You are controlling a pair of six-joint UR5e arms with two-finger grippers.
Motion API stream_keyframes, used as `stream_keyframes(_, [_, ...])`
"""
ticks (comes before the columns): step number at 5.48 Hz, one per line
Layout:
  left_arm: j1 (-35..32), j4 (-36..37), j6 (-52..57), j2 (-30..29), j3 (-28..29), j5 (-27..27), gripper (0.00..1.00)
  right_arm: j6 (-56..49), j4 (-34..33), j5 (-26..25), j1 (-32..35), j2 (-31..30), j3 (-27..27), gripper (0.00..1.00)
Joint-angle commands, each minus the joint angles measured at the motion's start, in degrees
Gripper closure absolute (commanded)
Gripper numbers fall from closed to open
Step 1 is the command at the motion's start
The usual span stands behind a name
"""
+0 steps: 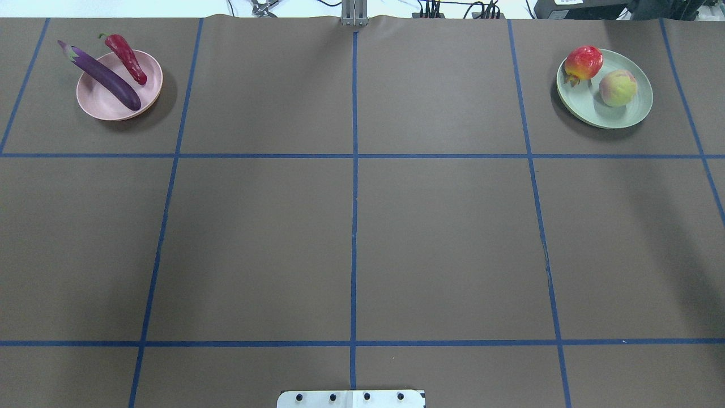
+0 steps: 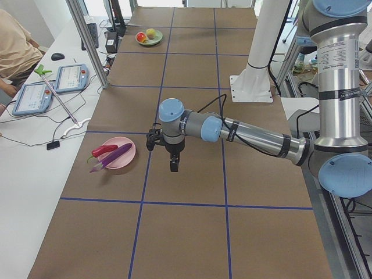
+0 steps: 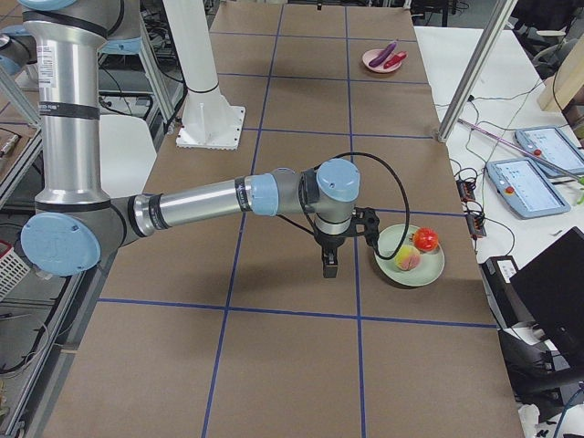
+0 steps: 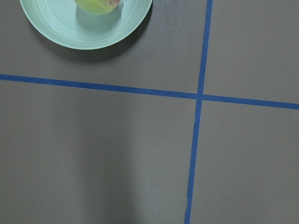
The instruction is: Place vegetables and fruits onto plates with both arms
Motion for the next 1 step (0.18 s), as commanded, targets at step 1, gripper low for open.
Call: stream_keyframes(1, [-5.0, 0.4, 0.0, 1.0, 2.0, -6.3, 0.0, 0.0, 0.4, 0.1, -0.2, 0.0, -2.4, 0.0])
